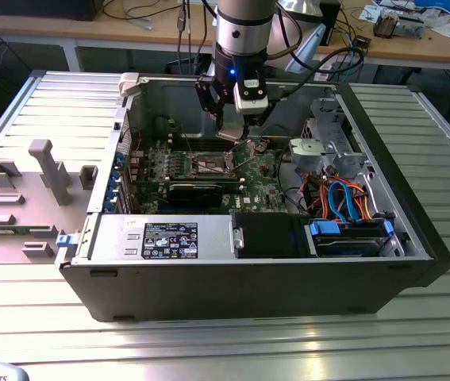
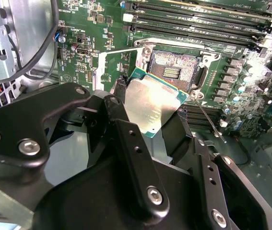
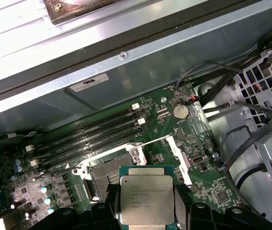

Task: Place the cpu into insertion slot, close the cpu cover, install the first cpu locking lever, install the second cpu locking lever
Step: 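Place the cpu into insertion slot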

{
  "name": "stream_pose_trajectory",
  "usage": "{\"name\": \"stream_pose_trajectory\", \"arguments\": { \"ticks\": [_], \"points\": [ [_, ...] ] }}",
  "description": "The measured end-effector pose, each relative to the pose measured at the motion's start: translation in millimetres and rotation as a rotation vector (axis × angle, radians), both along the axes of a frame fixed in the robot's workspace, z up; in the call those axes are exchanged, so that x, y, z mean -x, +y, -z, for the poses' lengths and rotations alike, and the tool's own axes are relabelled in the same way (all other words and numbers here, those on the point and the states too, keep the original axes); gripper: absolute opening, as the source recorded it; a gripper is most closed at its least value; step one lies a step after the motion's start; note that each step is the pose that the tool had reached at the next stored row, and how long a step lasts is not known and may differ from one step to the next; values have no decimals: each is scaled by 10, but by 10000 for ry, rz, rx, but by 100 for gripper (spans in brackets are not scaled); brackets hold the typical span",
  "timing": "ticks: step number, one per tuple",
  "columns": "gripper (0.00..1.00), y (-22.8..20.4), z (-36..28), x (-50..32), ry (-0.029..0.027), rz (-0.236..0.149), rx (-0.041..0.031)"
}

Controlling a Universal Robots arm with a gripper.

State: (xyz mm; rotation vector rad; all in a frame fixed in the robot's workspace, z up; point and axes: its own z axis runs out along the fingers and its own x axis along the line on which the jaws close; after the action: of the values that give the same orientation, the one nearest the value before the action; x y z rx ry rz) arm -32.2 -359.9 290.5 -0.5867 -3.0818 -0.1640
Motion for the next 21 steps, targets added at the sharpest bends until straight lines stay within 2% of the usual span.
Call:
{"name": "stream_pose_trajectory", "arguments": {
  "ticks": [21],
  "points": [
    [54, 0, 5, 0, 0, 121, 1]
  ]
}}
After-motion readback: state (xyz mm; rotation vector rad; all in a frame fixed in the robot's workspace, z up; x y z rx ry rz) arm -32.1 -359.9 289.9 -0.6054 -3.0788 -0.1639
